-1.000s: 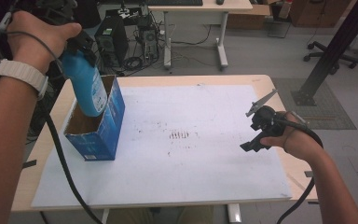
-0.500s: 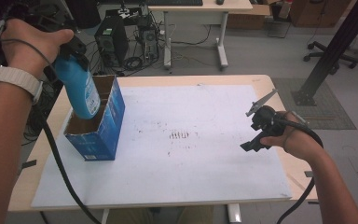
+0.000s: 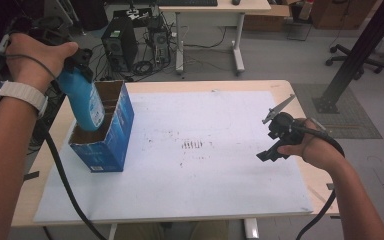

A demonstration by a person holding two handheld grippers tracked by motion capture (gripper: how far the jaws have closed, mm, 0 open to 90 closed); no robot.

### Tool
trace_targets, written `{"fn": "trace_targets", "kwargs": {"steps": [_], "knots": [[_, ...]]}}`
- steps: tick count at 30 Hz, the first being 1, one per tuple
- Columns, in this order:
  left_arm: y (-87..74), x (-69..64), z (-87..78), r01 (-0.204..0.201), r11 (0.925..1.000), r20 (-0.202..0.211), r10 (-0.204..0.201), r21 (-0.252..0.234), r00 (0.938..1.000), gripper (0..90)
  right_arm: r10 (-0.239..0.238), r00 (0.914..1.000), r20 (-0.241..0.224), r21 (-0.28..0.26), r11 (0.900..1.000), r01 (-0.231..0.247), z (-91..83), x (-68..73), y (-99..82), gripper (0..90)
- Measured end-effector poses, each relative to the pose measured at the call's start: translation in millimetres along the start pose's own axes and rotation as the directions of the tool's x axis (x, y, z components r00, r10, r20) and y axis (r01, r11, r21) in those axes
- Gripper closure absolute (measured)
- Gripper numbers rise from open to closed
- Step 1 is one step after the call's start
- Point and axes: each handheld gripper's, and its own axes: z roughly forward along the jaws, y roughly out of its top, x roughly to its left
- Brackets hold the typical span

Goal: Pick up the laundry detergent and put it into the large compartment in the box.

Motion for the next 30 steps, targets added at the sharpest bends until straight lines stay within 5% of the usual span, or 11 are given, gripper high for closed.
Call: {"fn": "trace_targets", "kwargs": {"steps": [30], "knots": [[-6.4,11.6,73.5,-0.017,0.9972,0.013,0.016,0.073,0.9998,37.5,0.01,0.9999,-0.012,0.017,0.9998,-0.01,9.2,0.0,2.6,11.0]]}}
